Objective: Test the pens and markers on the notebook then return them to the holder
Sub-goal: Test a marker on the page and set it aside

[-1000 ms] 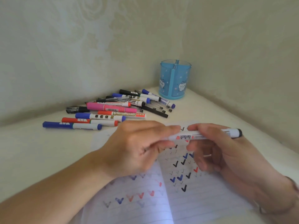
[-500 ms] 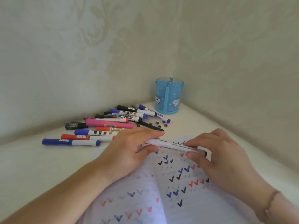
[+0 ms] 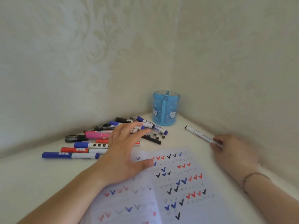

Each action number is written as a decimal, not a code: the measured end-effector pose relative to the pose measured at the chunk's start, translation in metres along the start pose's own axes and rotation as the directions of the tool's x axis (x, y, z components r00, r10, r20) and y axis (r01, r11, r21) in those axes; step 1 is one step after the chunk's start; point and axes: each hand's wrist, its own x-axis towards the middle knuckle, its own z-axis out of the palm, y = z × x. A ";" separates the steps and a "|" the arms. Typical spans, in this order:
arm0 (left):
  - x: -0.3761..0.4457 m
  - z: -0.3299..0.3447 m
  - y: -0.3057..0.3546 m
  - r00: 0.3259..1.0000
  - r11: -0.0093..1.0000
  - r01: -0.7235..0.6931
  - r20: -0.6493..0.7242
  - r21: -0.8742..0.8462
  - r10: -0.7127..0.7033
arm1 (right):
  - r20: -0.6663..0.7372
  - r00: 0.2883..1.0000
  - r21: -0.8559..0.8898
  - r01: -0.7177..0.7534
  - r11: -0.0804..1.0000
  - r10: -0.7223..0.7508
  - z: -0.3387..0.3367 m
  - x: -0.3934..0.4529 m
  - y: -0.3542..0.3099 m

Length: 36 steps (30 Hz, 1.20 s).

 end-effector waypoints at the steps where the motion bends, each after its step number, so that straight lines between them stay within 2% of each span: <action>1: 0.000 0.001 -0.001 1.000 0.999 -0.029 -0.005 -0.027 0.029 | 0.010 1.000 -0.021 0.008 1.000 -0.008 -0.001 -0.001 0.000; 5: 0.000 0.000 -0.004 0.997 0.996 -0.074 0.006 -0.052 0.074 | 0.002 0.992 -0.168 0.128 0.977 -0.130 -0.017 -0.003 -0.019; 7: 0.001 0.000 -0.004 0.996 0.995 -0.077 0.029 -0.066 0.079 | -0.003 0.969 -0.104 0.245 0.964 -0.247 -0.024 -0.001 -0.043; 10: 0.000 -0.002 -0.004 0.995 0.995 -0.076 0.057 -0.072 0.080 | 0.108 0.936 0.034 0.333 0.942 -0.335 -0.020 0.011 -0.090; 14: -0.002 -0.005 -0.005 0.994 0.995 -0.085 0.066 -0.061 0.089 | 0.177 0.947 0.022 0.269 0.963 -0.269 0.007 0.033 -0.128; 16: -0.002 -0.005 -0.005 0.992 0.994 -0.102 0.062 -0.048 0.105 | 0.200 0.953 0.040 0.224 0.974 -0.227 0.018 0.040 -0.133; 20: -0.003 -0.006 -0.003 0.993 0.993 -0.113 0.030 -0.043 0.114 | 0.200 0.951 0.104 0.218 0.970 -0.235 0.025 0.045 -0.129; 25: -0.001 -0.005 -0.002 0.990 0.991 -0.124 -0.076 -0.052 0.120 | 0.035 0.980 0.148 0.190 0.971 -0.197 -0.005 0.026 -0.100; 27: -0.001 -0.006 0.003 0.982 0.994 -0.103 -0.162 -0.042 0.095 | -0.074 0.981 0.278 0.194 0.941 -0.180 -0.024 0.010 -0.080; 29: -0.002 -0.009 0.012 0.971 0.999 -0.054 -0.235 0.008 0.054 | -0.098 0.974 0.489 0.225 0.843 -0.204 -0.045 -0.012 -0.065; 32: -0.002 -0.011 0.026 0.955 0.995 -0.074 -0.282 0.069 0.091 | -0.012 0.958 0.826 0.171 0.537 -0.287 -0.068 -0.040 -0.062; 34: -0.004 -0.009 0.031 0.937 0.984 -0.152 -0.304 0.097 0.175 | -0.007 0.948 0.940 0.115 0.320 -0.318 -0.067 -0.050 -0.067; 36: -0.005 -0.006 0.032 0.925 0.976 -0.183 -0.316 0.120 0.212 | 0.006 0.957 0.987 0.041 0.154 -0.290 -0.057 -0.058 -0.072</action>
